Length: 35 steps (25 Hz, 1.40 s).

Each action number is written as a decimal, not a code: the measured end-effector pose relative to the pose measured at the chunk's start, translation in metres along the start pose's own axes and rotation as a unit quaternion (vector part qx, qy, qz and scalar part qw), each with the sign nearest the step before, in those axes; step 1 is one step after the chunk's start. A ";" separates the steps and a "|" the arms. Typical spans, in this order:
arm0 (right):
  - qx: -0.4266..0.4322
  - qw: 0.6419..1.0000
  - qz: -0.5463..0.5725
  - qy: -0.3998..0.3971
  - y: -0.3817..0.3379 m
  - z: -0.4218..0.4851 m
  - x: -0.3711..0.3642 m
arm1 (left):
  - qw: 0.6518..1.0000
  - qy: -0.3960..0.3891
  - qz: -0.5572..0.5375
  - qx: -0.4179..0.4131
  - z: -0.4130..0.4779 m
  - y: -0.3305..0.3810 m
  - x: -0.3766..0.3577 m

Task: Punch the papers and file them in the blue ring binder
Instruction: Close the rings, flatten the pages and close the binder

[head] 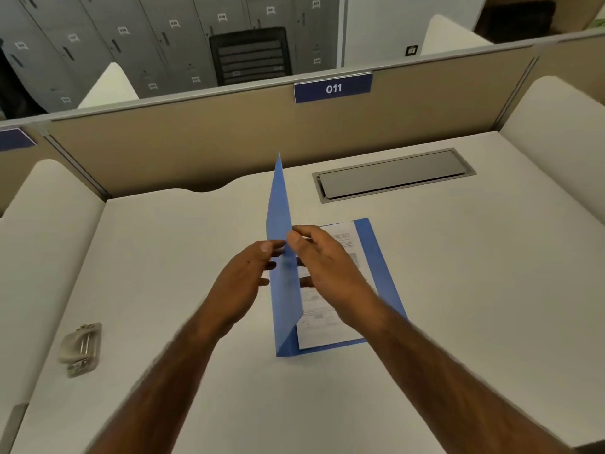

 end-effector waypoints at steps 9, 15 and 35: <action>-0.115 0.983 -0.053 0.137 0.059 -0.008 0.100 | 0.975 0.037 0.214 0.055 0.041 -0.096 -0.093; -0.203 0.951 -0.174 0.153 0.125 -0.008 0.132 | 0.932 0.067 0.350 0.062 0.044 -0.123 -0.118; -0.287 0.834 -0.446 0.151 0.188 -0.011 0.115 | 0.920 0.181 0.173 0.300 0.045 -0.121 -0.110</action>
Point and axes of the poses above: each hand's wrist, its own z-axis towards the middle knuckle, its own x-axis out of the back of the hand, y = z × x, the point moved 1 cm from there along z, towards the middle knuckle, and after that the axes turned 10 degrees about -y, right-handed, at the moved point
